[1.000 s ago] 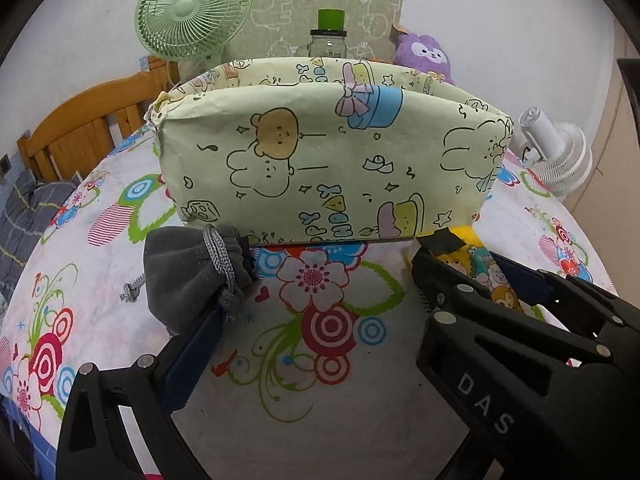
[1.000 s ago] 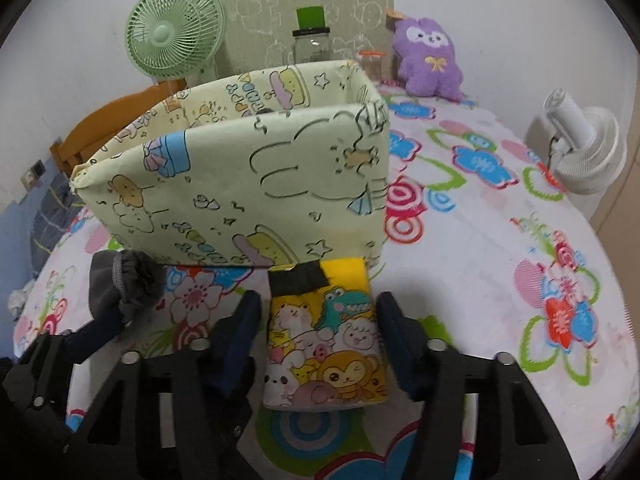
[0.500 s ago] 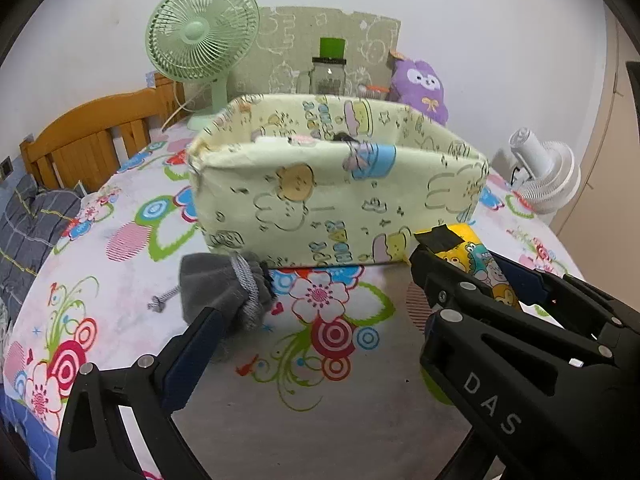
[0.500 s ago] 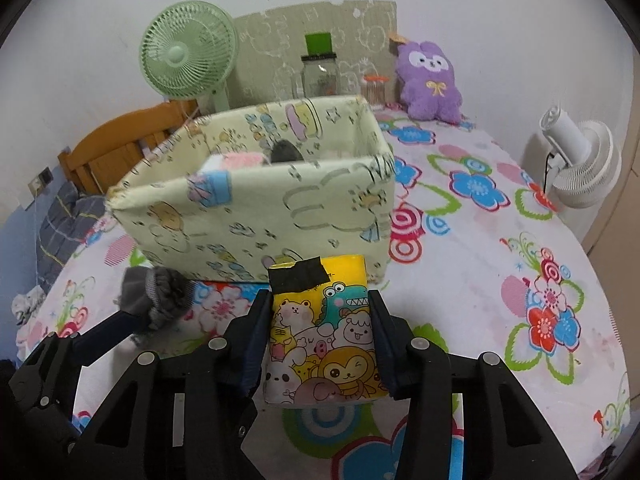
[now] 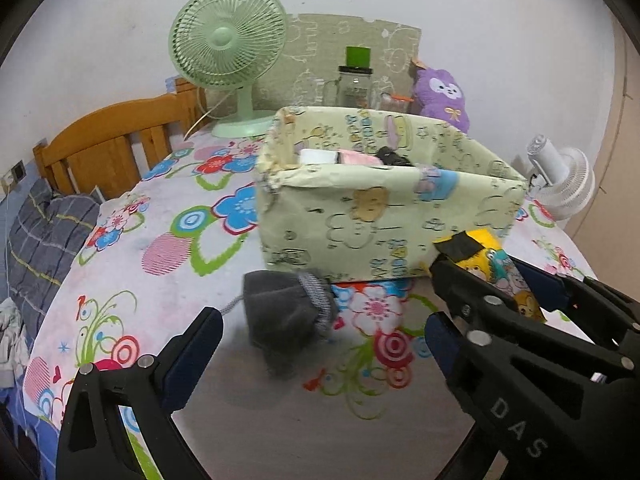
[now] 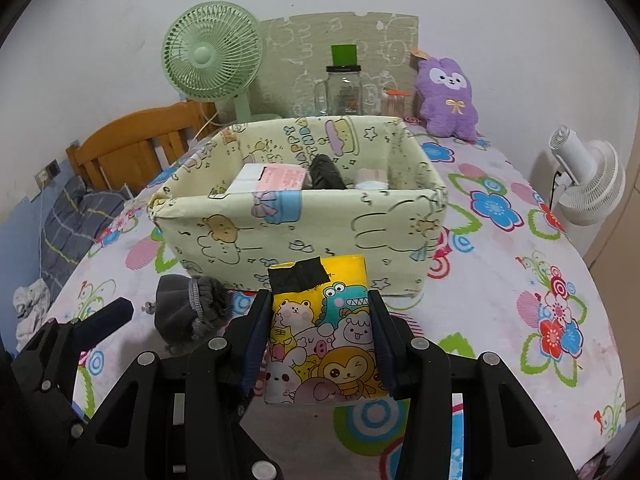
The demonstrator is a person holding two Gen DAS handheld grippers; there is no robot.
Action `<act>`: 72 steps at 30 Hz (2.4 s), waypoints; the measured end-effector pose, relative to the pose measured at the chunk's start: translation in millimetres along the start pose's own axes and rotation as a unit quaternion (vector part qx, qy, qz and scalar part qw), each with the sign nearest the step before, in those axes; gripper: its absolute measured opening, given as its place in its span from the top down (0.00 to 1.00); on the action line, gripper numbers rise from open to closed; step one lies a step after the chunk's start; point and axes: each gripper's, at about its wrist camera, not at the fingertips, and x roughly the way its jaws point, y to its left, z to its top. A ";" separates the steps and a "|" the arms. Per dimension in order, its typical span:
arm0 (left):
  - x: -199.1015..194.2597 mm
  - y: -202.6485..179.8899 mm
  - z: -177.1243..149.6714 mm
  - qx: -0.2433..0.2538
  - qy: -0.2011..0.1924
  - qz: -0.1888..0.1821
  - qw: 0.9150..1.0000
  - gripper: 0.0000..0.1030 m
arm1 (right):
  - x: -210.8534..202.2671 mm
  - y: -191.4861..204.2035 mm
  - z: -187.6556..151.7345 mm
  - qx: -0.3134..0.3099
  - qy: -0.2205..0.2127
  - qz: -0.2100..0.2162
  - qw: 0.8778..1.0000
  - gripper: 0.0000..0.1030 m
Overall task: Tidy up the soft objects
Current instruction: 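Grasp the grey drawstring pouch with the left gripper while the right gripper grasps the cartoon tissue pack, then carry the grey pouch and cartoon tissue pack over the box opening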
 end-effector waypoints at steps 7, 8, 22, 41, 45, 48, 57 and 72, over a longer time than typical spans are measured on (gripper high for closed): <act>10.6 7.1 1.1 0.006 0.004 0.001 1.000 0.01 | 8.6 7.9 0.8 0.000 0.006 -0.016 1.000 0.52; 13.1 7.1 2.1 0.008 0.006 0.002 1.000 0.01 | 9.8 8.4 0.8 0.003 0.007 -0.018 1.000 0.52; 48.1 13.5 7.7 0.019 0.046 -0.028 0.998 0.24 | 28.1 2.1 -2.6 0.048 0.030 -0.042 0.997 0.52; 35.5 5.1 3.2 0.017 0.042 -0.033 0.998 0.45 | 21.9 -5.5 -6.1 0.058 0.031 -0.029 0.997 0.52; 25.8 0.5 5.1 0.016 0.034 -0.036 0.999 0.45 | 10.8 -8.5 -5.4 0.060 0.021 -0.026 0.998 0.52; 16.9 -3.3 8.1 0.018 0.026 -0.034 0.999 0.45 | 1.2 -11.5 -4.1 0.060 0.012 -0.025 0.998 0.52; -12.3 -13.1 17.1 0.012 0.000 -0.033 0.999 0.45 | -29.3 -16.1 6.6 0.053 -0.014 -0.020 0.998 0.52; -59.9 -28.1 42.9 0.010 -0.045 -0.029 0.999 0.45 | -79.2 -21.7 32.6 0.039 -0.057 -0.004 0.998 0.51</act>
